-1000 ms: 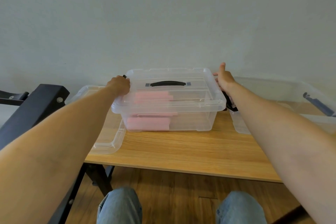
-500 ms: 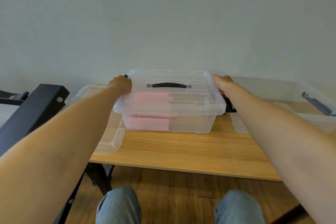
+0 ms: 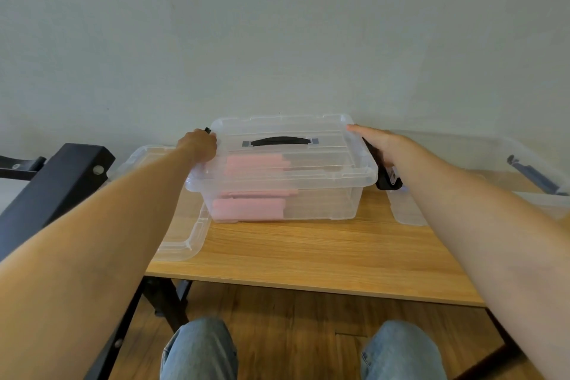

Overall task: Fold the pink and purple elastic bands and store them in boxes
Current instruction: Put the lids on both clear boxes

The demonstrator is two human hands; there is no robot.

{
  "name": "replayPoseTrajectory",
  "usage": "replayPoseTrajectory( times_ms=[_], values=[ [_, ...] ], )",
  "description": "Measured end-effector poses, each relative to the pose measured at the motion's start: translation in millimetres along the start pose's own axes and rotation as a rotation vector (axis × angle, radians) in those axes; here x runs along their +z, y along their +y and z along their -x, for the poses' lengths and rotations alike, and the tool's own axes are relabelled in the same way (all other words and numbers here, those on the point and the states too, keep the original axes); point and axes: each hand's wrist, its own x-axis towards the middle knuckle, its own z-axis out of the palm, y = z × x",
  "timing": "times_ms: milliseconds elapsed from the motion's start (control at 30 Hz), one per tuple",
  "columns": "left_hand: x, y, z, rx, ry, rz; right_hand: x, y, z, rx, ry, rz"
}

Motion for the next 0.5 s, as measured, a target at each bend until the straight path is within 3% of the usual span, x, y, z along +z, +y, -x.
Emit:
replayPoseTrajectory(
  times_ms=[67,133,500],
  values=[
    [1.3,8.7,2.0,0.005,0.011,-0.027,1.2,-1.4,1.9,-0.097,0.180,0.143],
    [2.5,14.3,2.2,-0.011,0.028,-0.047,6.0,0.4,5.3,-0.143,0.229,0.284],
    [14.4,5.5,-21.8,0.037,0.034,-0.168,18.4,10.8,2.4,-0.076,0.155,0.284]
  ],
)
